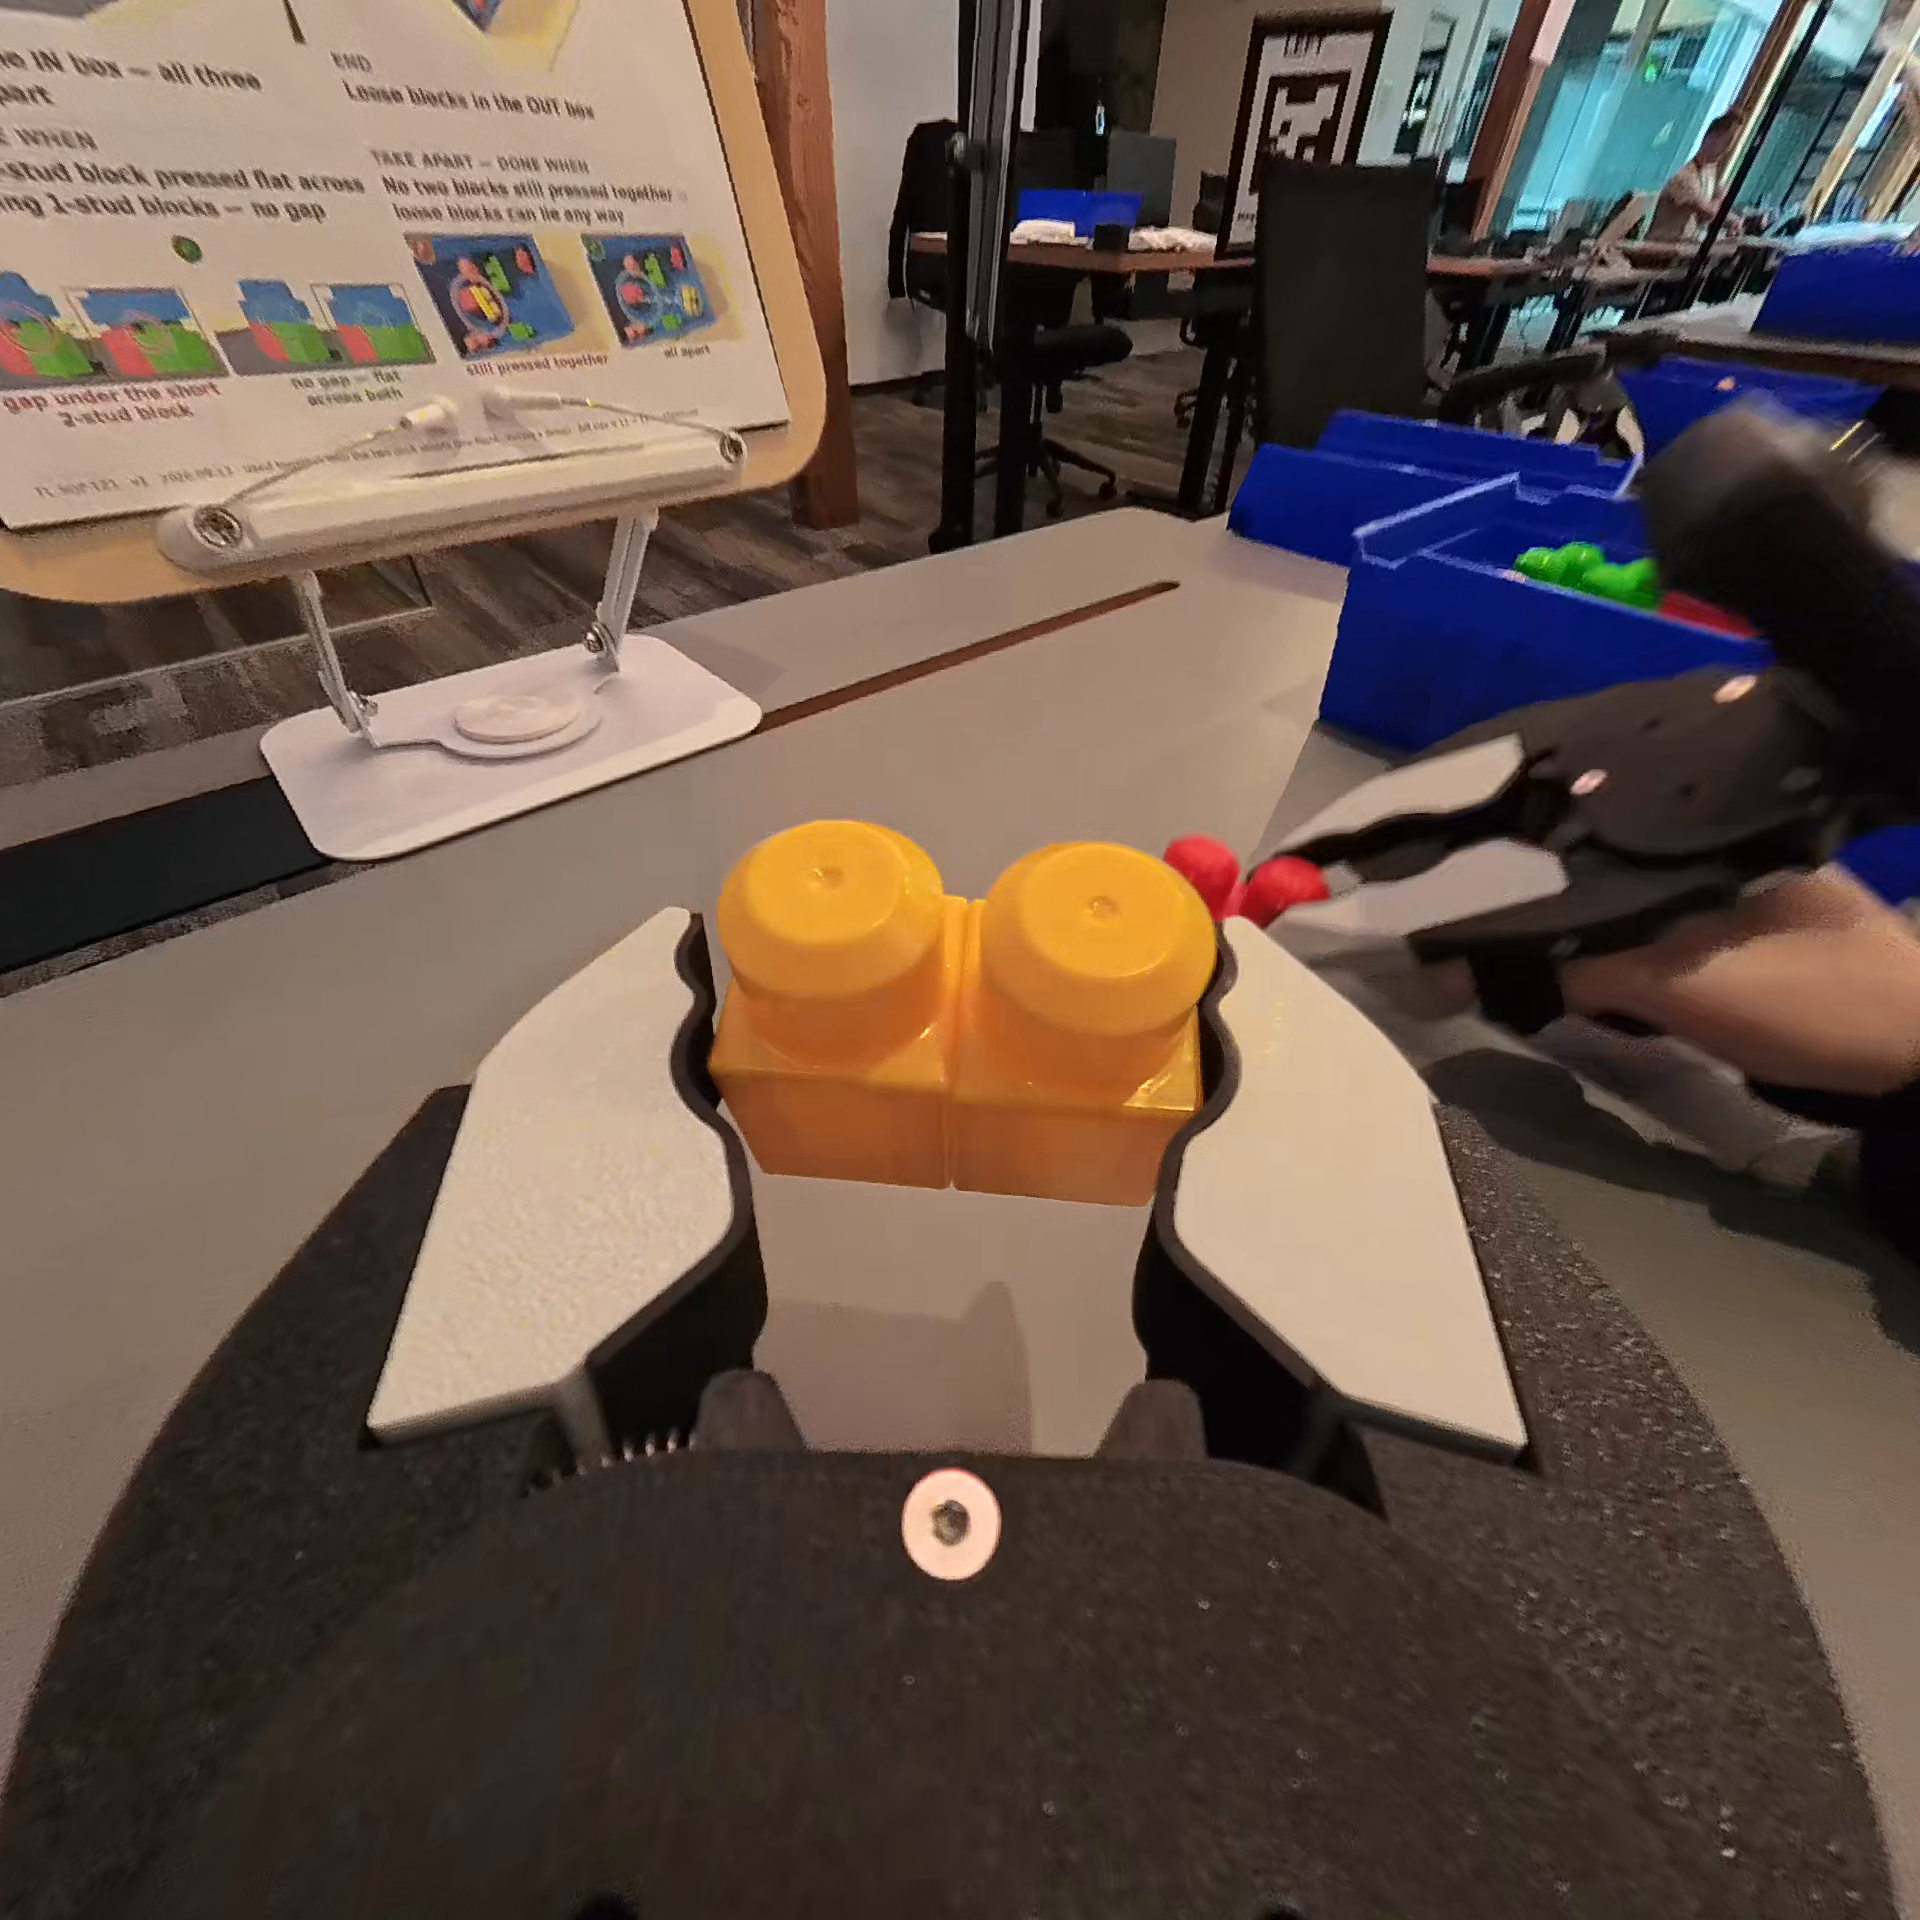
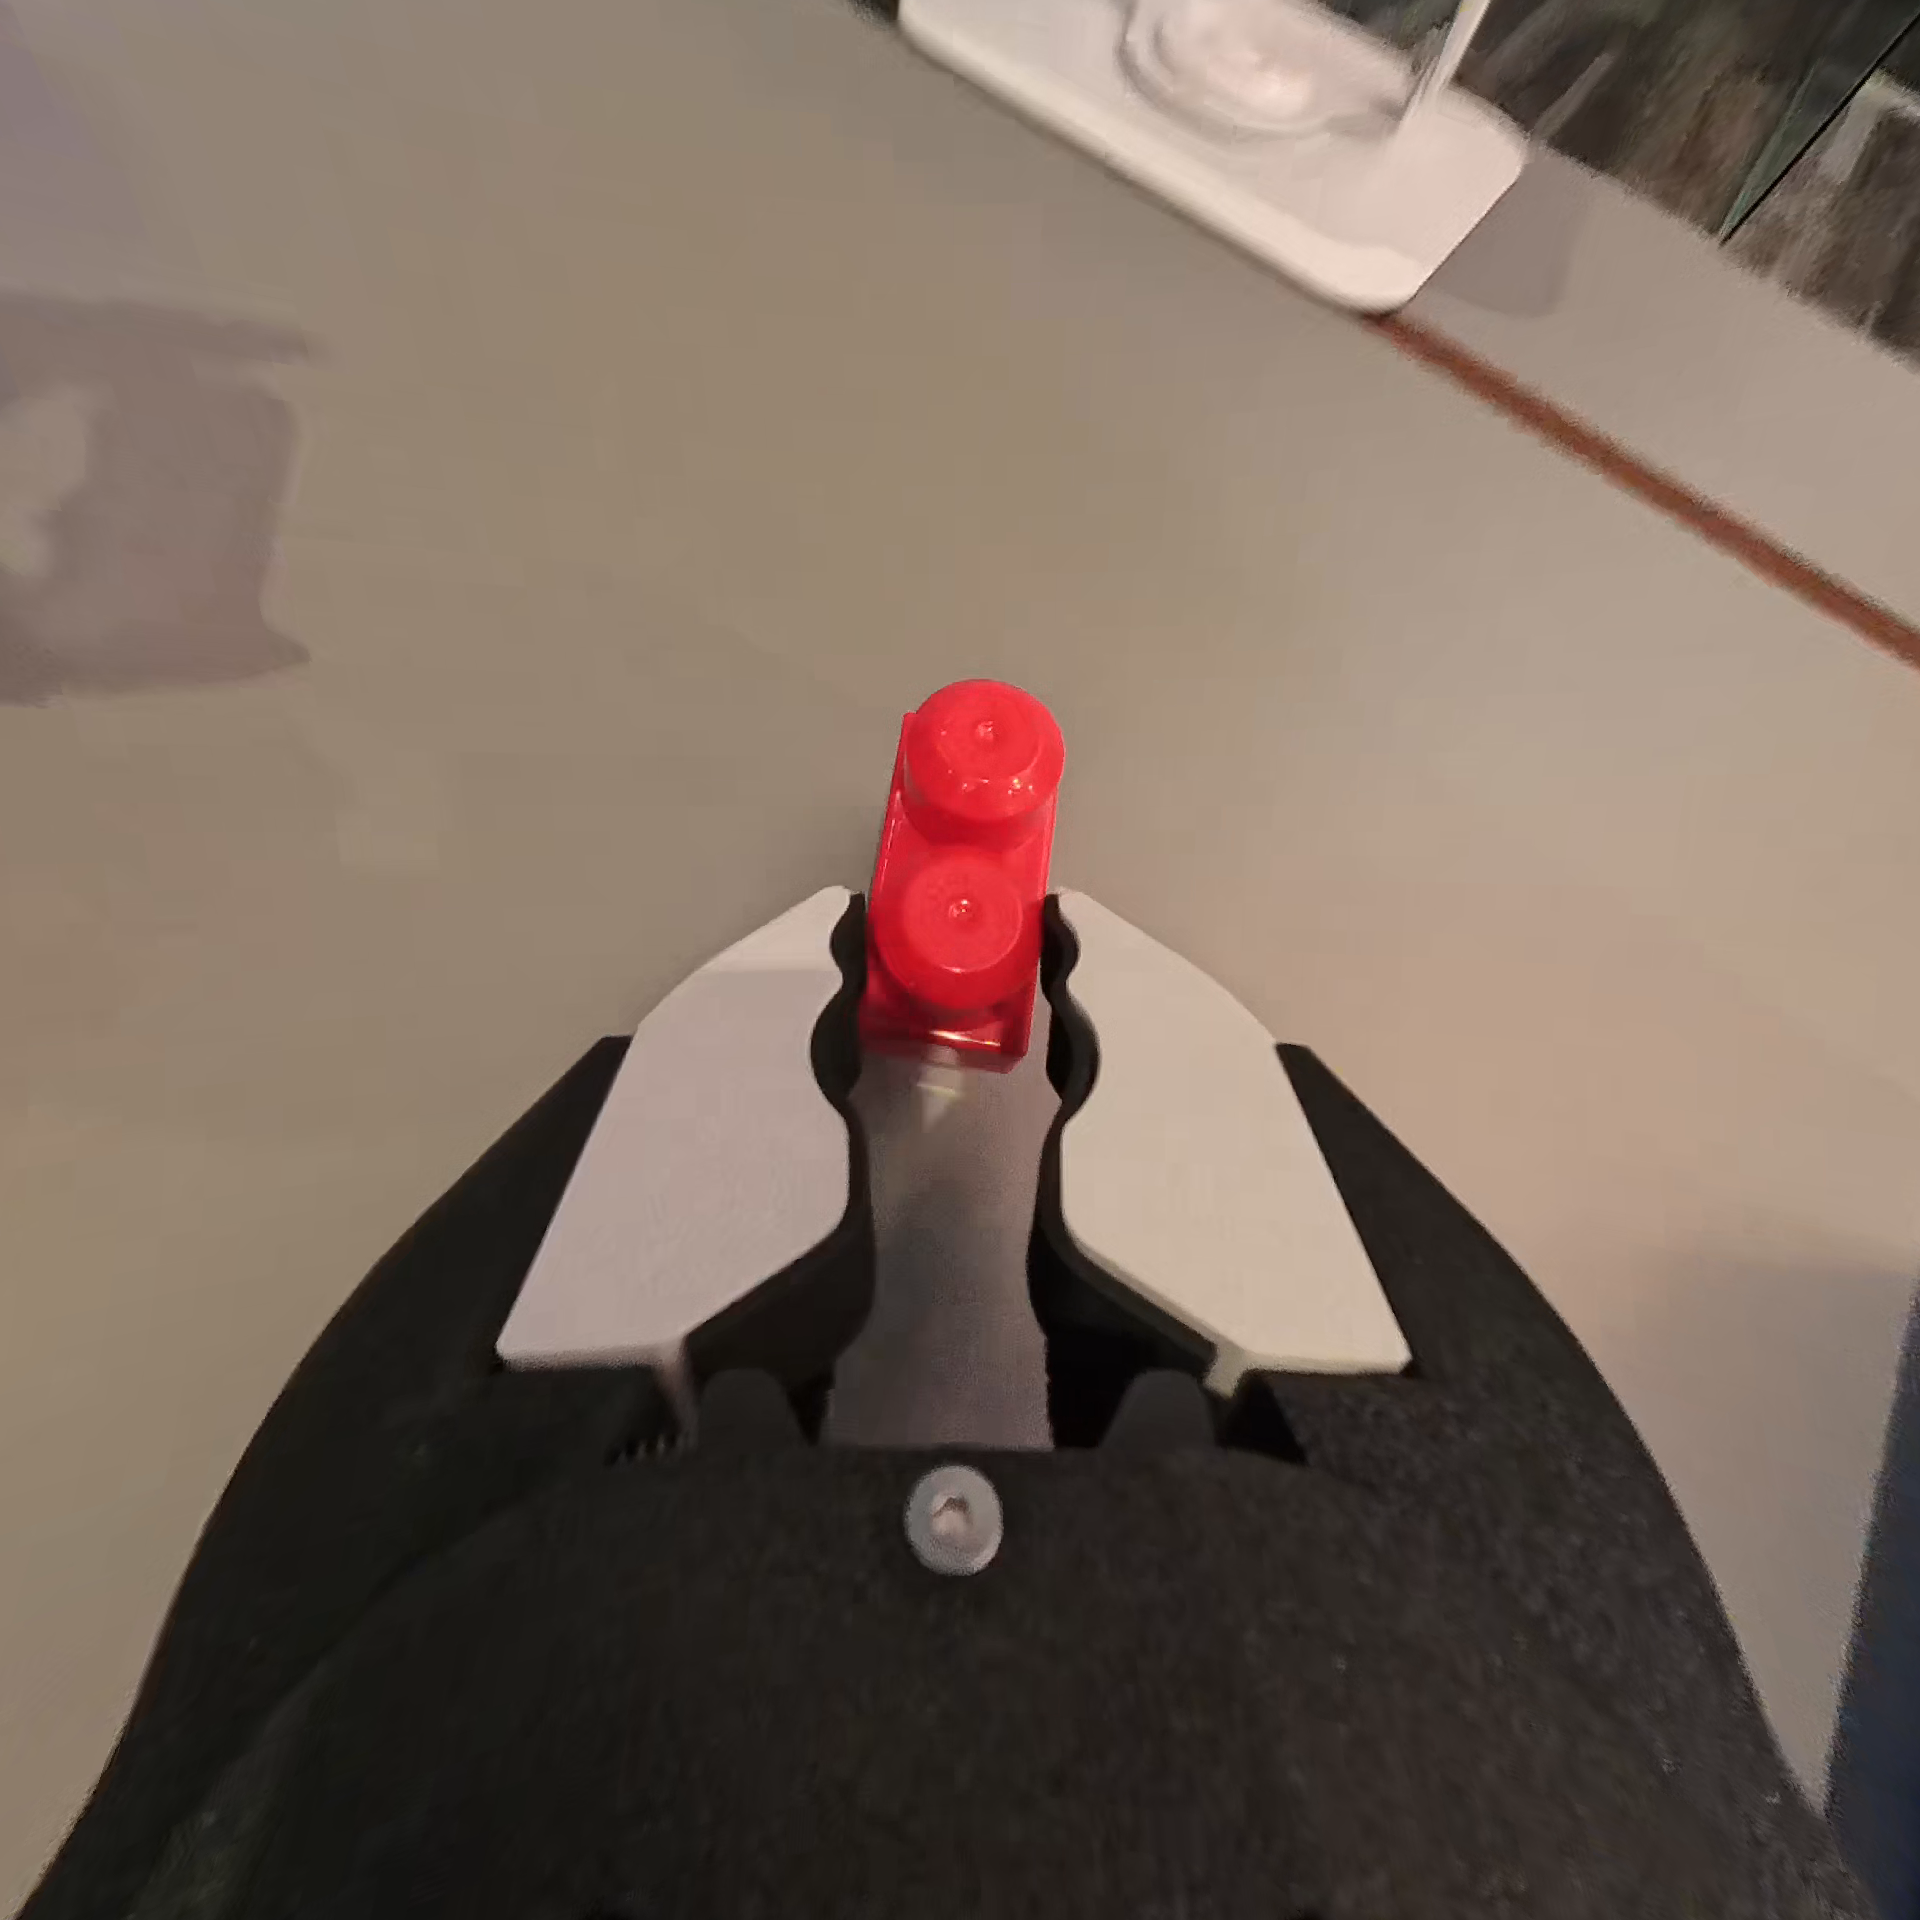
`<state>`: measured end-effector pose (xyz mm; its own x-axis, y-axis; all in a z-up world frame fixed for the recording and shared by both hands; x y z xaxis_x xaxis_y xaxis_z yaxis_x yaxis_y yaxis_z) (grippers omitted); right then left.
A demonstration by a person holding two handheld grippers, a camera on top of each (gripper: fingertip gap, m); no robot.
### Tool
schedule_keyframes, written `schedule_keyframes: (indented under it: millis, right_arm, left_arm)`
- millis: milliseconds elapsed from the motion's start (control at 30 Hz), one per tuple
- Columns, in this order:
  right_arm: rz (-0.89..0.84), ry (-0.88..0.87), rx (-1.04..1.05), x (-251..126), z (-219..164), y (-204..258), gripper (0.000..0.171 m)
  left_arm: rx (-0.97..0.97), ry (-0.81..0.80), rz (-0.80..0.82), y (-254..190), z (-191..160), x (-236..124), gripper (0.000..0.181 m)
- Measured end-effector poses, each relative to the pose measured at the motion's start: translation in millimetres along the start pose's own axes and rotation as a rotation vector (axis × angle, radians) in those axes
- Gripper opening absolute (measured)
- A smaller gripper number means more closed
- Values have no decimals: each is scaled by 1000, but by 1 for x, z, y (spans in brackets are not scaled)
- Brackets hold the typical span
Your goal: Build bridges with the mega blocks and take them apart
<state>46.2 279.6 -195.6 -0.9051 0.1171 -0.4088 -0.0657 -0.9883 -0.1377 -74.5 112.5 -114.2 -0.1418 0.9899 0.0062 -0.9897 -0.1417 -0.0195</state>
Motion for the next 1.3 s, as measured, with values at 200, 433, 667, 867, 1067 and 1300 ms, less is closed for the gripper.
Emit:
schedule_keyframes:
  millis: [200, 433, 667, 867, 1067, 1300]
  right_arm:
    - [209, -318, 238, -45, 104, 34, 31]
    - [286, -237, 165, -17, 143, 99, 31]
    - [243, -125, 96, 3, 135, 116, 31]
    - [227, -43, 19, 12, 130, 122, 31]
    - [250, -13, 31, 13, 132, 123, 31]
    - [216, -2, -39, 15, 132, 126, 31]
  left_arm:
    - [117, 97, 12, -3, -23, 12, 89]
    - [193, 161, 38, -3, -36, 18, 89]
    - [216, 178, 46, -1, -38, 19, 89]
    - [206, 180, 35, -2, -40, 19, 89]
    - [187, 161, 28, -1, -38, 18, 89]
    - [178, 172, 22, 0, -41, 18, 89]
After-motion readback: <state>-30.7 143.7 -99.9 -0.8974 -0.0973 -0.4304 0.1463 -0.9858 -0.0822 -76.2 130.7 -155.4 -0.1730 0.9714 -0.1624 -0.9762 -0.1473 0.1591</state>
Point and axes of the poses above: each gripper's, where its closed fingertips meet, x out along the fingers, z out of its top, y = z × x across the jaws, the point moved 5 cm from there along -x, back along the fingers, and after that the axes turned 11 degrees about -y, right-handed, at the moved point
